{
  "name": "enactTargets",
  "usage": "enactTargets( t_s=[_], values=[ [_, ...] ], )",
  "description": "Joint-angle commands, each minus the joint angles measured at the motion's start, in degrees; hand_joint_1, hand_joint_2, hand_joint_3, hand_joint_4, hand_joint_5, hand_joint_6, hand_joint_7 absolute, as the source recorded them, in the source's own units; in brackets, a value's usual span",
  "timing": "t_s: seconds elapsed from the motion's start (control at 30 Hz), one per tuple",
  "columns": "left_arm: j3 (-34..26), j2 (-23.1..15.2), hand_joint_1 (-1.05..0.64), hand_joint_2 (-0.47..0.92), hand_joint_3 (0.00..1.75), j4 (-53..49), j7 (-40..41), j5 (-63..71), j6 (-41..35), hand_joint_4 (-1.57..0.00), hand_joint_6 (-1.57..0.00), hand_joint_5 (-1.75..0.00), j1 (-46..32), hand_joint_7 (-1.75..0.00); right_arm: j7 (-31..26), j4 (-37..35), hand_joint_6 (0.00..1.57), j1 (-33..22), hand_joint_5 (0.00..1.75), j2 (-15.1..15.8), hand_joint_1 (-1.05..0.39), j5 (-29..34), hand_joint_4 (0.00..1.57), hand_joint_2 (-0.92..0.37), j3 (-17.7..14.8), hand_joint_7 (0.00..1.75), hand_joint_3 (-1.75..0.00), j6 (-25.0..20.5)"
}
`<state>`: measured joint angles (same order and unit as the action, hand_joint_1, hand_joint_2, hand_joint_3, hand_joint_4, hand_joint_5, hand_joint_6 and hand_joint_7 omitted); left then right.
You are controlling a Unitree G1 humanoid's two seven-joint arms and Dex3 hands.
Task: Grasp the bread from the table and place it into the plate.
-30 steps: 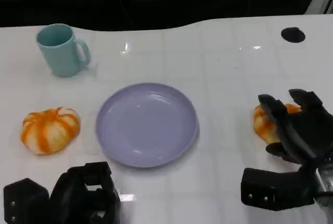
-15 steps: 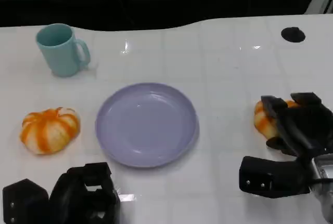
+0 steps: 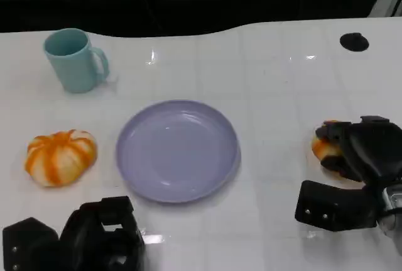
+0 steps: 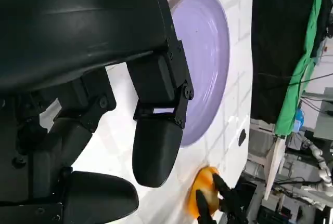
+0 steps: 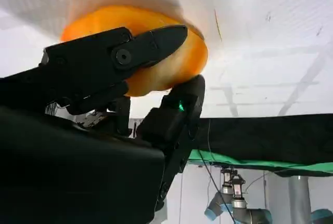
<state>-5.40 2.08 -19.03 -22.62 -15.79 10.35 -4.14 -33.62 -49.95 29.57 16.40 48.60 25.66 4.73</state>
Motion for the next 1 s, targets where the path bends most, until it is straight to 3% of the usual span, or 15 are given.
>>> enactTargets(
  t_s=[0.03, 0.37, 0.4, 0.43, 0.5, 0.77, 1.0],
  values=[
    [-0.07, -0.53, -0.87, -0.34, 1.75, 0.75, 0.92, 0.35, -0.43, -1.57, -1.38, -1.22, -0.71, -1.15, -1.78, -2.71, 0.6, 0.65, 1.75, 0.64, -0.2, -0.99, 0.87, -0.92, 0.21, 1.72, -0.06, 0.84],
    [0.16, -0.5, -0.9, -0.31, 1.75, 0.94, 1.11, 0.39, -0.46, -1.57, -1.37, -1.22, -0.79, -1.16, -7.71, -4.41, 0.63, 0.88, 1.75, 0.75, -0.21, -2.11, 0.89, -0.87, 0.13, 1.75, -0.12, 4.65],
    [0.19, -0.48, -0.9, -0.31, 1.75, 1.01, 1.13, 0.36, -0.56, -1.57, -1.37, -1.22, -0.8, -1.16, -8.18, -4.51, 0.64, 0.89, 1.75, 0.79, -0.21, -2.16, 0.9, -0.8, 0.12, 1.75, -0.27, 5.06],
    [0.2, -0.46, -0.9, -0.31, 1.75, 1.06, 1.14, 0.33, -0.64, -1.57, -1.37, -1.22, -0.8, -1.16, -8.49, -4.63, 0.65, 0.92, 1.75, 0.82, -0.2, -2.19, 0.9, -0.61, 0.15, 1.75, -0.65, 5.33],
    [0.23, -0.44, -0.91, -0.31, 1.75, 1.2, 1.15, 0.29, -0.8, -1.57, -1.37, -1.22, -0.86, -1.17, -8.97, -4.01, 0.66, 0.61, 1.75, 0.9, -0.2, -2.82, 0.91, -0.48, -0.14, 1.75, -0.93, 6.7],
    [0.18, -0.47, -0.94, -0.28, 1.75, 1.31, 1.13, 0.23, -1.2, -1.57, -1.38, -1.22, -0.79, -1.16, -10.07, 0.52, 0.71, -0.98, 1.75, 1.14, -0.2, -3.5, 0.94, -0.43, -0.16, 1.75, -1.13, 10.67],
    [0.12, -0.49, -0.96, -0.26, 1.75, 0.84, 1.01, 0.37, -0.81, -1.57, -1.38, -1.22, -0.71, -1.15, -9.62, 8.77, 0.73, -3.33, 1.75, 0.94, -0.18, -2.91, 0.97, -0.36, -0.03, 1.75, -1.3, 12.73]
  ],
)
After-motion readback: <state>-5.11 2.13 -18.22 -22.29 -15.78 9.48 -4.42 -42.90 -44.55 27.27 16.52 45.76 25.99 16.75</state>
